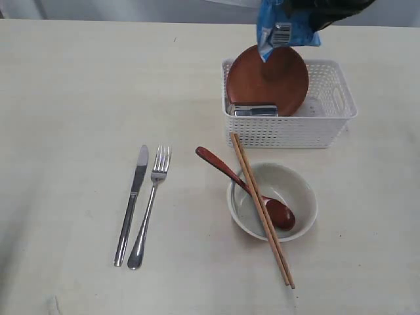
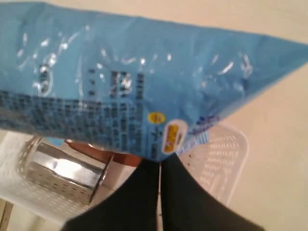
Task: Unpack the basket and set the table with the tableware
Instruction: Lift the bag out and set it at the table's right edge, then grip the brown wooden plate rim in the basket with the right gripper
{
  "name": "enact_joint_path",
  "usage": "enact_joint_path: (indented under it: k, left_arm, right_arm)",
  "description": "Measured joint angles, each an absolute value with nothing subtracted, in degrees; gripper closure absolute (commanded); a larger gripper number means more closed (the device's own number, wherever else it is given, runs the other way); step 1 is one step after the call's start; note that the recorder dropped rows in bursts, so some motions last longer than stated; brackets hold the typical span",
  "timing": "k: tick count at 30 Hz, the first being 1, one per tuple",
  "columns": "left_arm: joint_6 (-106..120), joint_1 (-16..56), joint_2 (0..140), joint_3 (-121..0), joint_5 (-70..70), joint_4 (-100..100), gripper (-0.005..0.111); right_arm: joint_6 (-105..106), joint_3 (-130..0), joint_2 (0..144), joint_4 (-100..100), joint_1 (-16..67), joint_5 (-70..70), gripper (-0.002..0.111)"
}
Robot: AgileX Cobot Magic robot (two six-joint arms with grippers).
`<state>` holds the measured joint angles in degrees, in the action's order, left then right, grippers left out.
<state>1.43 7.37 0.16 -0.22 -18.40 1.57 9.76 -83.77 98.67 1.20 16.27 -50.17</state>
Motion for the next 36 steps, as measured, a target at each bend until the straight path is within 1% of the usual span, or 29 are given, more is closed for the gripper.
enact_joint_path:
  k: [2,8,9,10,12,15,17,19,20,21,22,23,29,31,33,36]
  left_arm:
    - [1.4,7.4,0.2,-0.2,-18.4,1.6,0.107]
    - [1.4,7.4,0.2,-0.2,-18.4,1.6,0.107]
    - [1.4,7.4,0.2,-0.2,-18.4,1.6,0.107]
    - [1.4,7.4,0.2,-0.2,-18.4,1.6,0.107]
    - [1.4,7.4,0.2,-0.2,-18.4,1.6,0.107]
    - [1.4,7.4,0.2,-0.2,-18.4,1.6,0.107]
    - [1.4,7.4,0.2,-0.2,-18.4,1.6,0.107]
    - [1.4,7.4,0.2,-0.2,-18.4,1.6,0.107]
    - [1.4,7.4,0.2,-0.2,-18.4,1.6,0.107]
    - [1.4,7.4,0.2,-0.2,-18.4,1.6,0.107]
    - [1.4,7.4,0.2,-0.2,-18.4,1.6,0.107]
    - [1.4,7.4,0.2,-0.2,-18.4,1.6,0.107]
    - [1.4,7.4,0.2,-0.2,-18.4,1.6,0.107]
    - [1.4,7.4,0.2,-0.2,-18.4,1.6,0.107]
    - [1.4,7.4,0.2,-0.2,-18.4,1.6,0.107]
    - [1.4,7.4,0.2,-0.2,-18.4,1.6,0.107]
  right_arm:
    - [8.8,-83.8,97.7,1.0,13.8,-51.2,0.109]
    - [4.4,-83.6,94.7,0.6,-2.6,-58.5,0.109]
    - [3.2,-82.4,94.7,0.5,-6.6,-59.6,0.109]
    - [2.7,-81.1,94.6,0.4,-8.5,-60.0,0.109]
    - [1.4,-74.0,94.6,0.0,-13.8,-59.6,0.109]
    - [0.0,-65.4,94.6,-0.5,-17.6,-55.2,0.109]
    - [0.0,-61.8,94.6,-0.9,-18.4,-51.5,0.108]
    - [0.0,-60.8,95.4,0.0,-18.4,-50.1,0.093]
    - [0.0,-60.8,95.7,0.5,-18.4,-50.1,0.076]
    - [0.0,-60.8,96.4,0.9,-18.4,-50.1,0.067]
    - [0.0,-60.8,96.9,1.1,-18.4,-50.1,0.055]
    - [0.0,-60.8,97.5,1.2,-18.4,-50.1,0.052]
    - [1.9,-63.0,97.5,6.7,-18.4,-51.6,0.052]
    - [7.9,-65.0,97.5,12.9,-18.1,-52.5,0.052]
    - [17.3,-66.9,97.5,23.3,-17.3,-54.1,0.052]
    - [29.7,-68.9,97.6,37.8,-13.8,-56.5,0.052]
